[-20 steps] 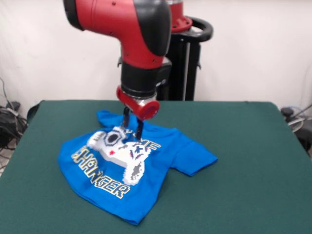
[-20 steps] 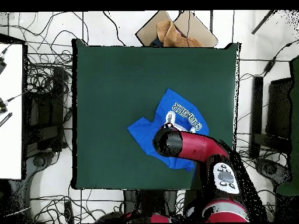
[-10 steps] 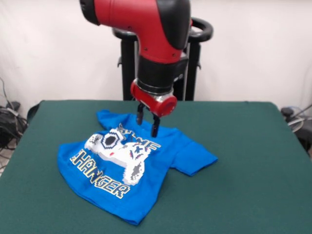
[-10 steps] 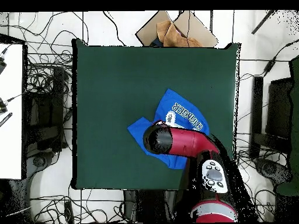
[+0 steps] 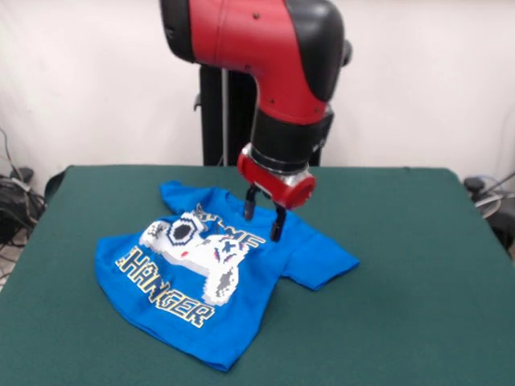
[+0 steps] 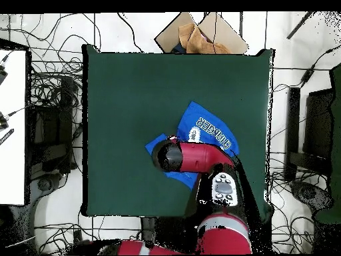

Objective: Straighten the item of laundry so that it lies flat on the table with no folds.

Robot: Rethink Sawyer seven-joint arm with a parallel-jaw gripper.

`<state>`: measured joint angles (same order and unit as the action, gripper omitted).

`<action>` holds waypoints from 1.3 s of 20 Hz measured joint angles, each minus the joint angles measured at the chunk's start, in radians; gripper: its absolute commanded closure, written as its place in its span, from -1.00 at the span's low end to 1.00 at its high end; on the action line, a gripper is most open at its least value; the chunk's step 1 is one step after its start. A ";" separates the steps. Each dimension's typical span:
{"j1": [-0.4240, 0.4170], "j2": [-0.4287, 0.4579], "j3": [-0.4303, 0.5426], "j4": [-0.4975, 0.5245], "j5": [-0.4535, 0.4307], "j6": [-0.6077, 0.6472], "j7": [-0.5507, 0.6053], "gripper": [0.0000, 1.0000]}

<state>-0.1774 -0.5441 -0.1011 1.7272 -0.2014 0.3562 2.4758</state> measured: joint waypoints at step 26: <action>-0.125 0.231 0.003 -0.321 -0.187 -0.088 -0.009 -1.00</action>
<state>-0.3022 -0.3135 -0.0981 1.4061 -0.3888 0.2685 2.4669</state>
